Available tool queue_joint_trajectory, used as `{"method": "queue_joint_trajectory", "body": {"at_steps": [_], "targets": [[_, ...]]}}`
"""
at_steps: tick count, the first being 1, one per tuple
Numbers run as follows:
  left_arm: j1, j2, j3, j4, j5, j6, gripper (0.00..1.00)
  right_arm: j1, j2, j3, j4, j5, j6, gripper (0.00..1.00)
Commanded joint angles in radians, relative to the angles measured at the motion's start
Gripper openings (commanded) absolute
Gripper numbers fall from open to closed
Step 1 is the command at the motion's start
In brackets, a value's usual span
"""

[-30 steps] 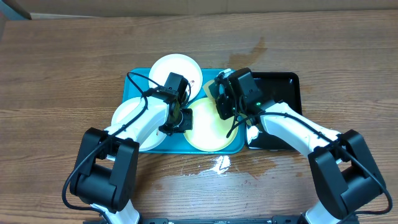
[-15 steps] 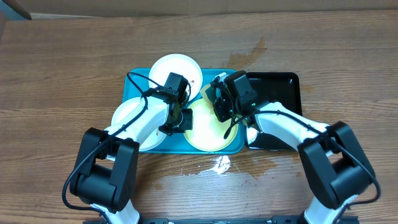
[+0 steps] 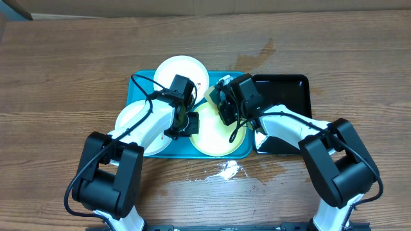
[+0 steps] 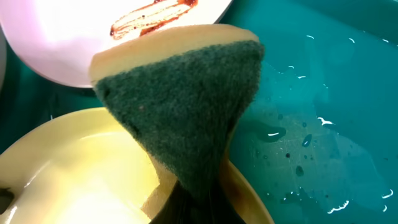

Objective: Clean dirty plates on tray and stack at the side
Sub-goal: 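Return the sponge with the right gripper to the black tray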

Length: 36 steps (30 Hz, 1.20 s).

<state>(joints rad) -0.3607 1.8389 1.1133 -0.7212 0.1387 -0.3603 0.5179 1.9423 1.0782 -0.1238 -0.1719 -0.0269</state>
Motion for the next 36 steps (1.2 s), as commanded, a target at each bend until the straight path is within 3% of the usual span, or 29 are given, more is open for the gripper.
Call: {"method": "queue_joint_trajectory", "body": {"at_steps": [1,11,19,31,36], "targets": [[-0.014,-0.006,-0.026,-0.024,-0.011,0.031,0.04,-0.002,0.008,0.021,-0.010,0.051,-0.008,0.04],[-0.013,-0.006,-0.026,-0.026,-0.012,0.031,0.04,-0.003,-0.037,0.021,-0.171,0.225,-0.008,0.04],[-0.013,-0.006,-0.026,-0.025,-0.013,0.022,0.04,-0.001,-0.049,0.022,-0.258,0.230,0.002,0.04],[-0.013,-0.006,-0.026,-0.025,-0.015,0.023,0.04,-0.010,-0.314,0.029,-0.357,0.231,0.069,0.04],[-0.013,-0.006,-0.013,-0.032,-0.015,0.023,0.04,-0.094,-0.422,0.041,-0.375,0.231,0.157,0.04]]}}
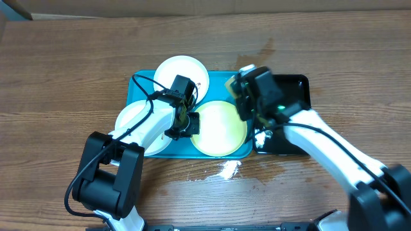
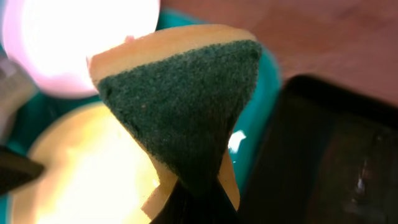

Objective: Clean dirty plates on tray and stack at the side
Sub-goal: 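Return the sponge with the right gripper to the black tray, then lift the yellow plate with the left gripper off the teal tray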

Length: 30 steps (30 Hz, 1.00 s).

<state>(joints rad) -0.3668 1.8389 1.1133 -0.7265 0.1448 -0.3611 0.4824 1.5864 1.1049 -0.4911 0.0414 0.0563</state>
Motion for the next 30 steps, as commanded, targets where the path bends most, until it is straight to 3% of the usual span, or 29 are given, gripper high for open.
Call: {"method": "queue_joint_trajectory", "body": {"at_steps": [1,8,16,26,30], "targets": [[-0.007,-0.006,-0.005,-0.034,-0.021,0.024,0.04,-0.086,-0.080,0.016,-0.022,0.017,0.091,0.04],[-0.006,-0.006,0.100,-0.143,-0.021,0.028,0.04,-0.315,-0.083,0.016,-0.221,-0.086,0.162,0.04],[0.021,-0.006,0.166,-0.209,0.077,0.032,0.04,-0.411,-0.071,0.014,-0.323,-0.095,0.166,0.20],[0.112,-0.006,0.180,-0.208,0.189,0.076,0.04,-0.411,-0.070,0.014,-0.323,-0.095,0.165,0.57],[0.119,-0.006,0.221,-0.235,0.188,0.097,0.04,-0.411,-0.070,0.014,-0.323,-0.095,0.166,0.82]]}}
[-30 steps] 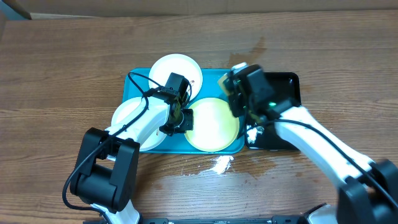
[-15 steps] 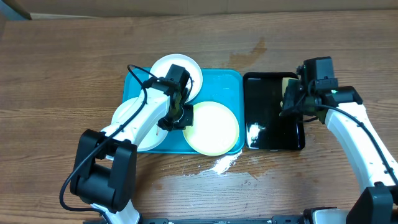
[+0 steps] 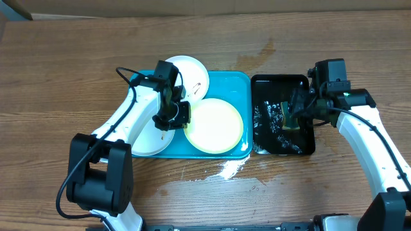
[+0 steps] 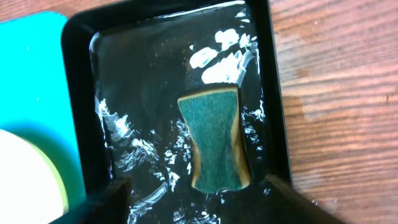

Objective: Clean dirty plates on tray and stack at the side
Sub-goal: 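Lift the yellow plate with the left gripper off the teal tray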

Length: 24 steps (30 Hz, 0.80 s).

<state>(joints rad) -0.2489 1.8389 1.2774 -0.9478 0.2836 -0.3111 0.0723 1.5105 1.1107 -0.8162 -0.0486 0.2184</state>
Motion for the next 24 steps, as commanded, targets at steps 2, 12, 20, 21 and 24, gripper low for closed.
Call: {"method": "queue_joint_trajectory", "body": {"at_steps": [2,12,20,21,24], "targets": [[0.001,-0.006,0.094,-0.040,0.036,0.054,0.04,-0.001,0.006,0.009,0.001,-0.006,0.003,1.00],[0.000,-0.006,0.306,-0.206,-0.188,0.053,0.04,-0.001,0.005,0.009,0.002,-0.005,0.003,1.00],[0.000,-0.006,0.336,-0.216,-0.193,0.054,0.04,-0.001,0.006,0.009,0.002,-0.005,0.003,1.00],[0.000,-0.006,0.336,-0.216,-0.202,0.054,0.04,-0.001,0.006,0.009,0.002,-0.005,0.003,1.00],[0.000,-0.006,0.336,-0.214,-0.237,0.053,0.04,-0.001,0.006,0.009,0.002,-0.005,0.003,1.00]]}}
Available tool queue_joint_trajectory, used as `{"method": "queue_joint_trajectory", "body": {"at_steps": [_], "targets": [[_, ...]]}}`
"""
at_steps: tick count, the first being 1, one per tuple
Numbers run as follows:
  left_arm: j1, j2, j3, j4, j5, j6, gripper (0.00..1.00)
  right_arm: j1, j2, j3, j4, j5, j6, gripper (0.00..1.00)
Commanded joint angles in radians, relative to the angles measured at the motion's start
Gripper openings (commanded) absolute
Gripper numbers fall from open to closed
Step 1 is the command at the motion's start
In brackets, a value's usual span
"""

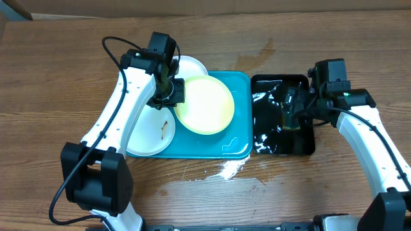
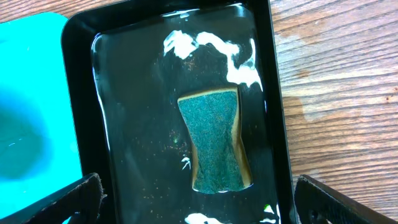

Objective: Clean dirty plates on tray and stack at the side
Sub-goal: 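Lift the yellow plate with the left gripper off the teal tray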

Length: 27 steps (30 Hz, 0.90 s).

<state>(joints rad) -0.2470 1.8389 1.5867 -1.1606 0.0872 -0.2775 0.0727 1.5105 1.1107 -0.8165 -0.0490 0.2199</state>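
Observation:
My left gripper is shut on the left rim of the yellow-green plate, which hangs over the back left of the teal tray. That plate overlaps a white plate behind it. A second white plate, marked with a brown stain, lies at the tray's left edge. The green and yellow sponge lies loose in the wet black tray. Above it my right gripper stands open, fingers wide on either side.
The black tray sits against the teal tray's right side and holds water and white foam. A splash of white foam lies on the wooden table in front of the teal tray. A cardboard wall runs along the back.
My left gripper has moved back and left with the yellow-green plate, which now covers part of the back white plate. The right gripper's fingers stand wider apart over the sponge.
First my right gripper held the sponge at the yellow-green plate while the left gripper was at that plate's rim. Then the sponge hung between the two trays. Later it lay released in the black tray. Now the left gripper holds the plate further back and left.

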Motion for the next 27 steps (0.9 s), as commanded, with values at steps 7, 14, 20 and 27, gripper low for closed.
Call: {"method": "queue_joint_trajectory", "body": {"at_steps": [7,14,20,27], "targets": [[-0.004,-0.006,0.027,0.020,-0.117,0.019,0.04,-0.001,0.006,0.009,0.002,-0.005,0.002,1.00],[-0.004,-0.006,0.027,0.028,-0.163,0.019,0.04,-0.001,0.005,0.009,0.002,-0.005,0.002,1.00],[-0.019,-0.007,0.027,0.074,-0.166,0.020,0.04,-0.001,0.006,0.009,0.002,-0.005,0.002,1.00],[-0.125,-0.007,0.057,0.122,-0.401,0.020,0.04,-0.001,0.005,0.009,0.002,-0.005,0.002,1.00]]}}
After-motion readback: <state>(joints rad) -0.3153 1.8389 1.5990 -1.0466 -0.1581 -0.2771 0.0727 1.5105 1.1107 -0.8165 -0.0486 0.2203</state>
